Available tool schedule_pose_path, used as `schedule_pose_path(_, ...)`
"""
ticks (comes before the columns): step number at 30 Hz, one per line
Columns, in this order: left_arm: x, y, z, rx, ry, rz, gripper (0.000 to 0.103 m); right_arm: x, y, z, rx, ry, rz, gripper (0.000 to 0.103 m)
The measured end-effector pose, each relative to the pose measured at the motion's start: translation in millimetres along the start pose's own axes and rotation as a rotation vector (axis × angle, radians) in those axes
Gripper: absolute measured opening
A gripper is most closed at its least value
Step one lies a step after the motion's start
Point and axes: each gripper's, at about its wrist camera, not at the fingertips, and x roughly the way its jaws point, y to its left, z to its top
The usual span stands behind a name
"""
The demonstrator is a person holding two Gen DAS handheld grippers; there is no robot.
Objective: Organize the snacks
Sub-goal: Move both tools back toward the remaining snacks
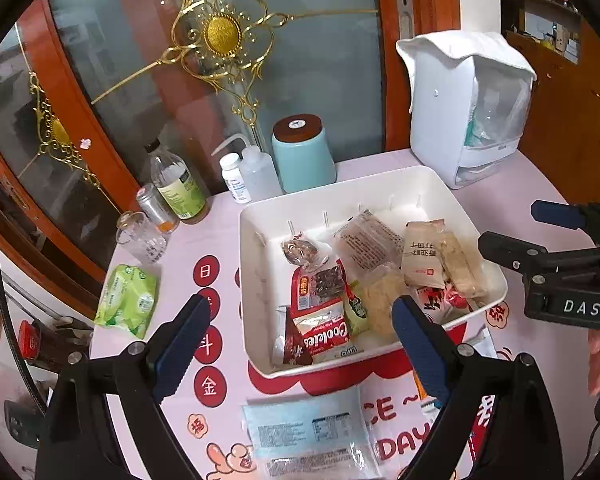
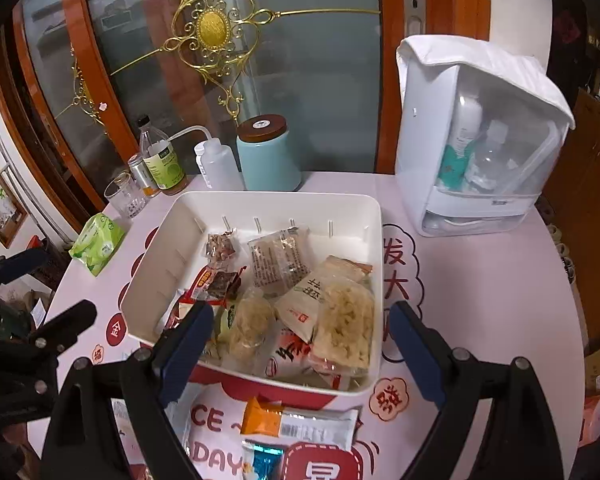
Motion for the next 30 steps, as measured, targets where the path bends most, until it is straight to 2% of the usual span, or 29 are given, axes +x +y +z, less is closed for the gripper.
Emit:
schedule_pose_path(18, -106, -12, -47, -0.019, -0.086, -0.006, 0.092, -93, 9, -51, -0.094, -0.126, -0.024, 0.09)
schedule_pose_path(24, -124, -24, -75, -0.022, -0.086, -0.037, 0.092, -95, 10, -75, -0.107, -0.138, -0.064, 0.09)
schedule_pose_path(30, -114, -40, -110, -0.005, -0.05, -0.047, 0.092, -76, 9, -100, -0.113, -0.103, -0.067, 0.09)
